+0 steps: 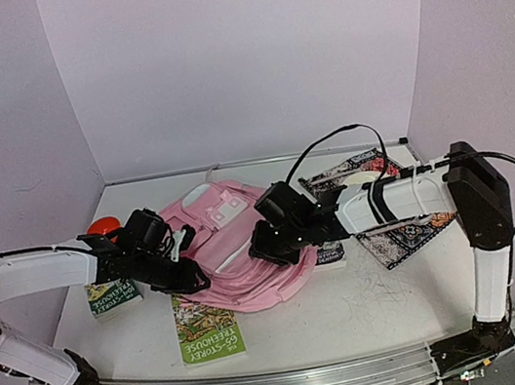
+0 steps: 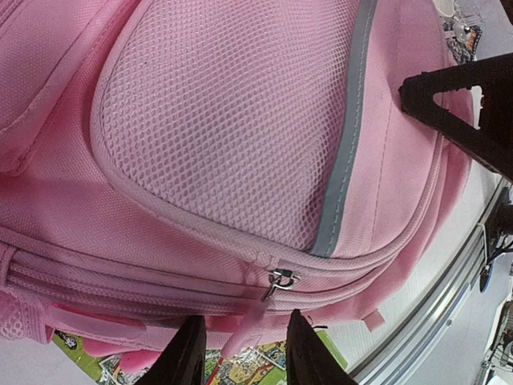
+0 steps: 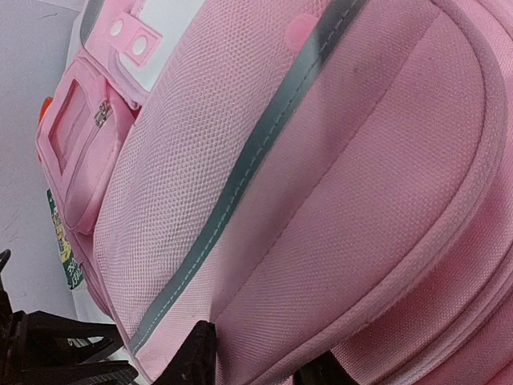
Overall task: Pack the student bag
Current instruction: Pick up the student bag from the upper front pocket, then pick up the upper front pocket of the student bag, then zip the upper front pocket of the bag in the student bag.
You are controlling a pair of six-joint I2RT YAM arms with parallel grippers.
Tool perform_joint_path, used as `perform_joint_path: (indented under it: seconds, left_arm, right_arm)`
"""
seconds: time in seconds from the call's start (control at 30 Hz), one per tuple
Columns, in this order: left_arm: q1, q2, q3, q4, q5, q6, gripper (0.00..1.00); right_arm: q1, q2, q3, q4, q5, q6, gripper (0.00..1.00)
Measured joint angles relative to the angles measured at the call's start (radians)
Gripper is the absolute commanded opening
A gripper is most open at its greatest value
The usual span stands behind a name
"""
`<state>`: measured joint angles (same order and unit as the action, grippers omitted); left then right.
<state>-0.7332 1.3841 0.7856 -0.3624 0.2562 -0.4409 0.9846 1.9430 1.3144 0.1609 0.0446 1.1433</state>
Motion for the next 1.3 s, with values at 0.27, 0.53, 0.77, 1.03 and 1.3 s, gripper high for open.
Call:
perform_joint_path:
  seconds: [0.27, 0.53, 0.77, 1.03, 1.3]
  left_arm:
    - [-0.019, 0.031, 0.001, -0.005, -0.001, 0.023, 0.02]
    - [-0.074, 0.031, 0.042, -0.046, 0.009, -0.014, 0.00]
    - [-0.178, 0.087, 0.151, -0.120, -0.034, -0.064, 0.00]
    - [-0.260, 0.195, 0.243, -0.110, -0.076, -0.117, 0.00]
    - [-0.270, 0.217, 0.254, -0.028, -0.093, -0.221, 0.23]
  right_arm:
    - [-0.003, 0.003, 0.000, 0.046, -0.016, 0.028, 0.00]
    - [-0.004, 0.006, 0.000, 0.080, -0.033, 0.041, 0.00]
    - [-0.003, 0.043, 0.028, 0.093, -0.033, 0.047, 0.00]
    - [0.007, 0.076, 0.061, 0.099, -0.056, 0.035, 0.00]
    - [0.010, 0.067, 0.027, 0.141, -0.053, 0.002, 0.17]
